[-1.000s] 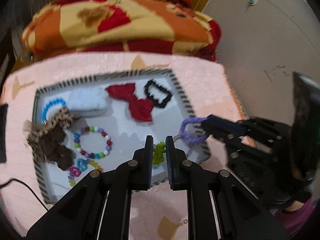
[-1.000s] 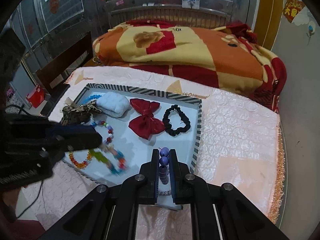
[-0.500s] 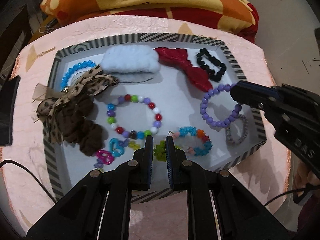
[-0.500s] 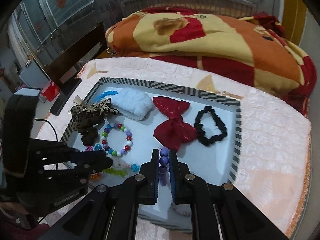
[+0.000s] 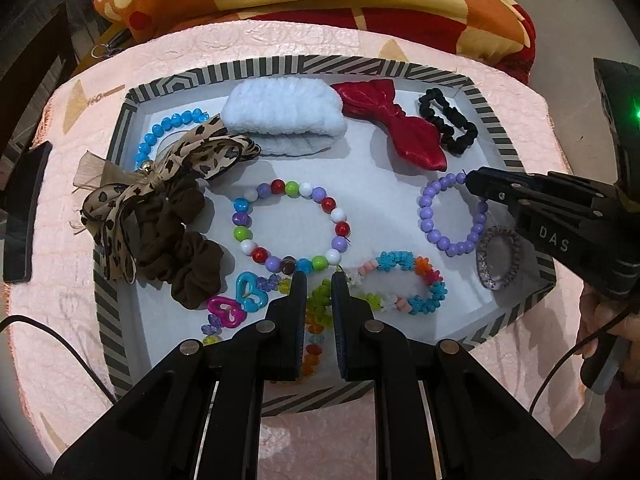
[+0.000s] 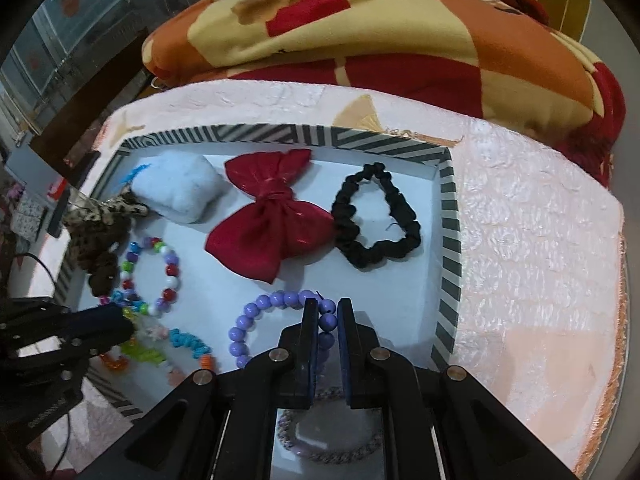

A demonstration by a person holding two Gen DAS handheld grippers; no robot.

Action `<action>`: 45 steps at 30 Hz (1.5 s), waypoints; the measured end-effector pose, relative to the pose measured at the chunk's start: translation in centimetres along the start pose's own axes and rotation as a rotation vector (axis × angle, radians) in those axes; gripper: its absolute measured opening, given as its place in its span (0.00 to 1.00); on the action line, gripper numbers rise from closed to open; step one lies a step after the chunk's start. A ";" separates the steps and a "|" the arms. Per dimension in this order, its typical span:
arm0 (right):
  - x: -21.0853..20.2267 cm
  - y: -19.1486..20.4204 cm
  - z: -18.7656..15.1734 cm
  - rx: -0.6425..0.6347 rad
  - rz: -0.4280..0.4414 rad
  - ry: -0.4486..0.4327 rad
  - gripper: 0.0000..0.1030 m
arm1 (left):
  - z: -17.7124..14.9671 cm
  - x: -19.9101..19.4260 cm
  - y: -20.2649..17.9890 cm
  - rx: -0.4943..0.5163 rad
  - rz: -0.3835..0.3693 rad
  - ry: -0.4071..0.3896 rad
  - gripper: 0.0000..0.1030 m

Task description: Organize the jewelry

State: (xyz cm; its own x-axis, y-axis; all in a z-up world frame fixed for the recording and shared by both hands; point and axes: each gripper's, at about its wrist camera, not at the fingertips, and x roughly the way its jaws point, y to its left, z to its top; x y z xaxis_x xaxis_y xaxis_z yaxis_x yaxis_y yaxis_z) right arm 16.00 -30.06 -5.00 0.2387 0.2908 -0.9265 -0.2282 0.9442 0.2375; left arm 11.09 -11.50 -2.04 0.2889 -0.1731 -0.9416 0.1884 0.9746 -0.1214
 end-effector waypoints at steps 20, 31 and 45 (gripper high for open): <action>-7.1 1.5 -5.1 0.147 0.023 -0.127 0.48 | -2.3 -5.2 0.5 -0.056 0.110 -0.155 0.59; -9.7 4.2 -7.4 0.194 -0.012 -0.194 0.66 | -4.7 -8.1 1.6 -0.054 0.145 -0.197 0.59; -10.8 6.1 -8.7 0.211 -0.047 -0.210 0.70 | -7.0 -10.1 2.9 -0.074 0.194 -0.234 0.59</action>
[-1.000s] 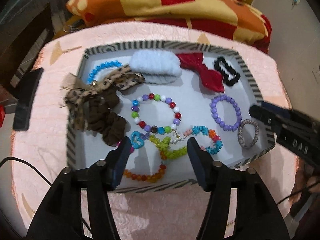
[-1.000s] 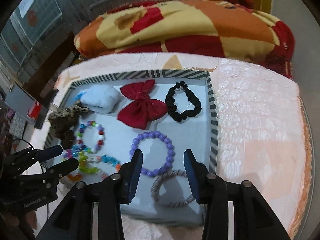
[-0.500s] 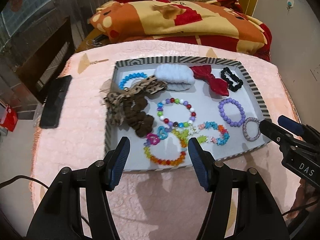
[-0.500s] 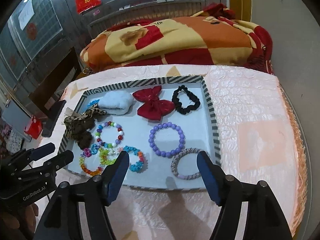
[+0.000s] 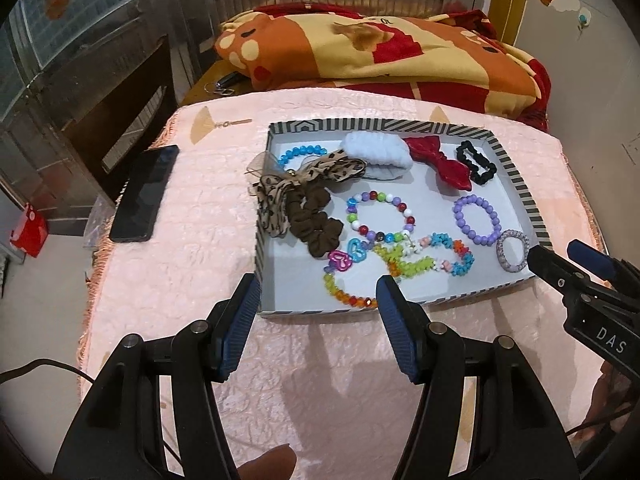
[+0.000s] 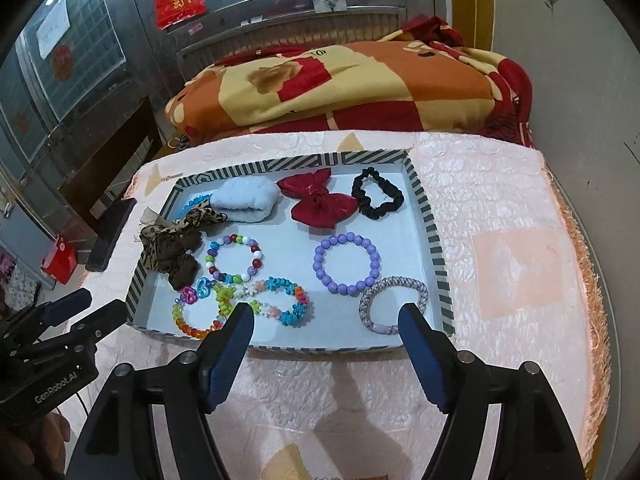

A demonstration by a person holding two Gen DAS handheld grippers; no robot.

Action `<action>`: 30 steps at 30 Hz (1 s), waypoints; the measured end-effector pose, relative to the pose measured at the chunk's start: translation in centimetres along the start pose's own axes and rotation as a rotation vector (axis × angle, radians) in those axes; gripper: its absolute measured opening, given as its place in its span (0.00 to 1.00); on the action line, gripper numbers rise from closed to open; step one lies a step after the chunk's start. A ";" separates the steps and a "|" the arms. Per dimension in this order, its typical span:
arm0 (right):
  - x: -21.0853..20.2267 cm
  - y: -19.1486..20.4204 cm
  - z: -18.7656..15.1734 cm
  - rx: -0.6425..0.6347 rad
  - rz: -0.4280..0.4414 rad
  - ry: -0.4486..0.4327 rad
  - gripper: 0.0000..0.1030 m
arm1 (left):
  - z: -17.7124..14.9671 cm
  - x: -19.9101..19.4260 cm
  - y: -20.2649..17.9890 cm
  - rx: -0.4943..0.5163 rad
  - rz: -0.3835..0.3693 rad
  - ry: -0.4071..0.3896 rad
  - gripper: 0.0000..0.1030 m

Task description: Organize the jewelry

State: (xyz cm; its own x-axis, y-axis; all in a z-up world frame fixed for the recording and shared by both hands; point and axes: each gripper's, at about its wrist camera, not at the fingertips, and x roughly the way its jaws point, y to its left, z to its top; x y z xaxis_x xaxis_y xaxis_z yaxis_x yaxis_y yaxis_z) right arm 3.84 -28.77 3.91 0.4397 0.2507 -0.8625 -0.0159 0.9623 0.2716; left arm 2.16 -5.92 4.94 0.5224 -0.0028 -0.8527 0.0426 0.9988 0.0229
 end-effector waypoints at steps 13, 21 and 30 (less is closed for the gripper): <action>-0.1 0.2 -0.2 -0.024 -0.002 0.015 0.76 | -0.2 -0.3 0.1 -0.004 0.016 0.001 0.59; -0.1 -0.2 -0.2 -0.016 -0.002 0.023 0.76 | -0.2 -0.4 -0.3 0.004 0.014 0.001 0.59; -0.1 -0.2 -0.2 -0.023 0.003 0.025 0.76 | -0.3 -0.3 -0.3 -0.002 0.019 0.010 0.59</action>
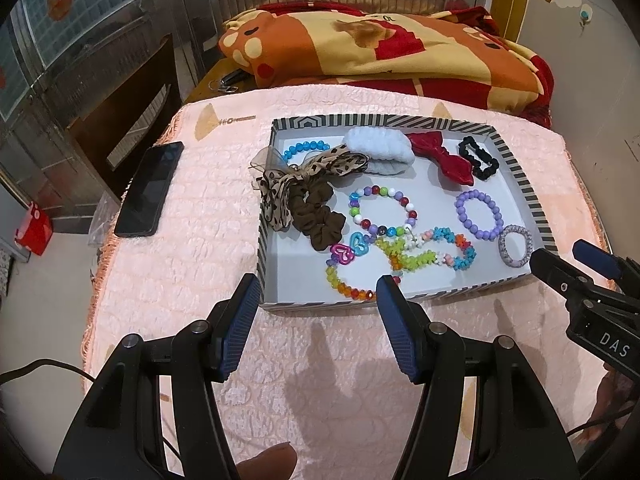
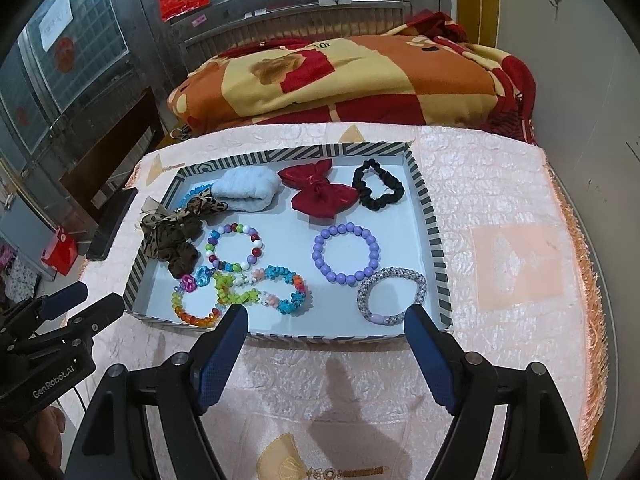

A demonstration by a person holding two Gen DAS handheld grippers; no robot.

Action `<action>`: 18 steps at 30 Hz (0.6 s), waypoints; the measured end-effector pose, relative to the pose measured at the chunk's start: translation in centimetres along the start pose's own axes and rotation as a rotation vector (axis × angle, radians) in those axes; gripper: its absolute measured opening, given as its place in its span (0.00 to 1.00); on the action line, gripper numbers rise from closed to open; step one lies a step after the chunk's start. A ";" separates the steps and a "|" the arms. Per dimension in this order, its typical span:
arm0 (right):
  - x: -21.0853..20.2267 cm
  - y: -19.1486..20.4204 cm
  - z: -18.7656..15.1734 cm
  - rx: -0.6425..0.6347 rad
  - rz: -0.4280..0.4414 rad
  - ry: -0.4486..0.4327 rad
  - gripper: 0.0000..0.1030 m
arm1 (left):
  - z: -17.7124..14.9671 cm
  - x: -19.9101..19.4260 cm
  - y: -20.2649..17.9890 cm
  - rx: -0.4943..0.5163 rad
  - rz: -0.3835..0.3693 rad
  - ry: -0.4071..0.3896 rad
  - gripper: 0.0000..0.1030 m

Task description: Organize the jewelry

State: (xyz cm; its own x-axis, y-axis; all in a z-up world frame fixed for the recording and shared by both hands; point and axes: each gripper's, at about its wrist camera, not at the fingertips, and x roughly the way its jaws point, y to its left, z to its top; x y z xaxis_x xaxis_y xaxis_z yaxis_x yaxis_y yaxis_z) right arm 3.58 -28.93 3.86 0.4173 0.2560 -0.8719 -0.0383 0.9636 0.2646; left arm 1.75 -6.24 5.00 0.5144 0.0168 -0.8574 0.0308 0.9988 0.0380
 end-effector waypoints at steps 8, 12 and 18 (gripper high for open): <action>0.1 0.1 -0.1 -0.001 0.003 0.004 0.76 | -0.2 0.2 -0.1 0.013 0.004 0.009 0.59; 0.2 0.2 -0.1 -0.001 0.005 0.006 0.76 | -0.3 0.3 -0.3 0.018 0.002 0.017 0.59; 0.3 0.1 -0.2 0.002 0.006 0.010 0.76 | -0.4 0.4 -0.5 0.024 0.000 0.017 0.59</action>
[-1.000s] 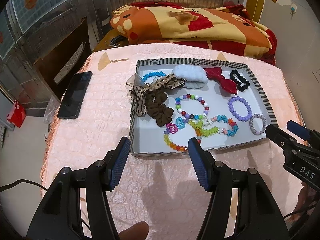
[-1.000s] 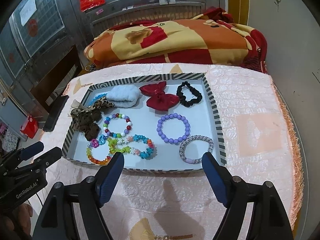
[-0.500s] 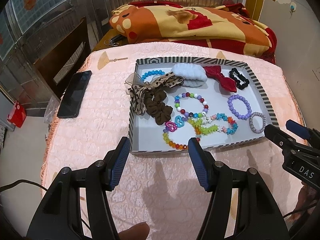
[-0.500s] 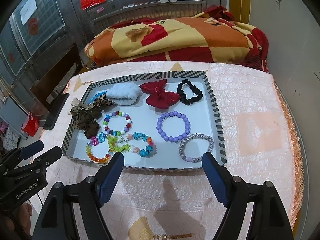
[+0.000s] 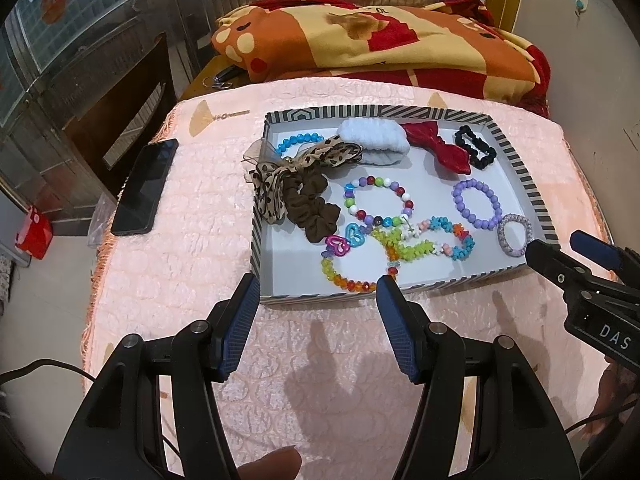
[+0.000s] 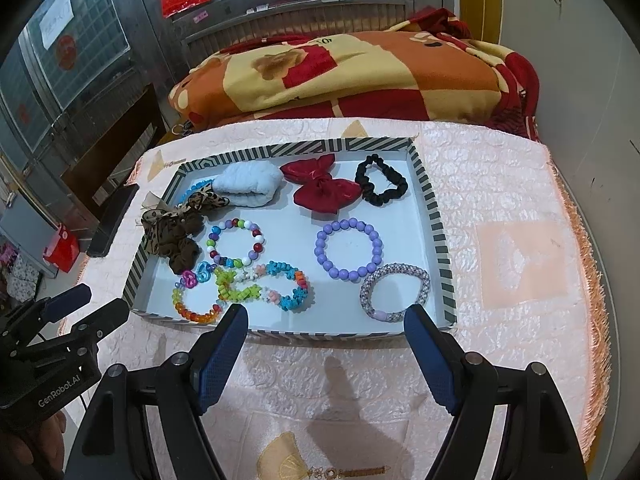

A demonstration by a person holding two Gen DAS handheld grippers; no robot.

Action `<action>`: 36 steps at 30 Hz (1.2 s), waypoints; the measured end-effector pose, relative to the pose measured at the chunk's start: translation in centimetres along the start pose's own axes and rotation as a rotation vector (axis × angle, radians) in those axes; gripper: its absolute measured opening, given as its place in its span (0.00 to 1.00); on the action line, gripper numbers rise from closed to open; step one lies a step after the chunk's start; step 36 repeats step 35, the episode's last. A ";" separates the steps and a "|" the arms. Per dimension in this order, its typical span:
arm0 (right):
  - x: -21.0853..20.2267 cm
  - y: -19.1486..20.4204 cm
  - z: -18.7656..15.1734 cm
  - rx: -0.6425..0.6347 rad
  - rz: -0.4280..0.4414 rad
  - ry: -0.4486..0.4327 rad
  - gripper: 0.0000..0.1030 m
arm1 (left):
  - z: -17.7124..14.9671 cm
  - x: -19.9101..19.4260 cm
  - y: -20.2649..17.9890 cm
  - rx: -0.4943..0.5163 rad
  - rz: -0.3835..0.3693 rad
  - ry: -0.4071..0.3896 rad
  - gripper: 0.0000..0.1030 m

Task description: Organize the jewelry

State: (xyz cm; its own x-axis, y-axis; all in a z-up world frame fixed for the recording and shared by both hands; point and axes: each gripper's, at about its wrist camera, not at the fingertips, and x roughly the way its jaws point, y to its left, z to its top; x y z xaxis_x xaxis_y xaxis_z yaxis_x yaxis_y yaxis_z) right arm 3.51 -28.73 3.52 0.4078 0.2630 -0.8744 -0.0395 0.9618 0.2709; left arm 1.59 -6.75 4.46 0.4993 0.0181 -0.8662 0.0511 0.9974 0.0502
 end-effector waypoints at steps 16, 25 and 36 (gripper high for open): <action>0.4 0.2 0.2 -0.009 0.004 0.008 0.76 | 0.0 0.2 -0.1 0.004 -0.003 0.007 0.59; 0.7 0.2 0.2 -0.011 0.006 0.018 0.76 | -0.1 0.6 -0.3 0.016 -0.005 0.016 0.59; 0.7 -0.7 0.2 -0.002 0.003 0.011 0.76 | 0.0 0.8 -0.1 0.019 -0.010 0.017 0.59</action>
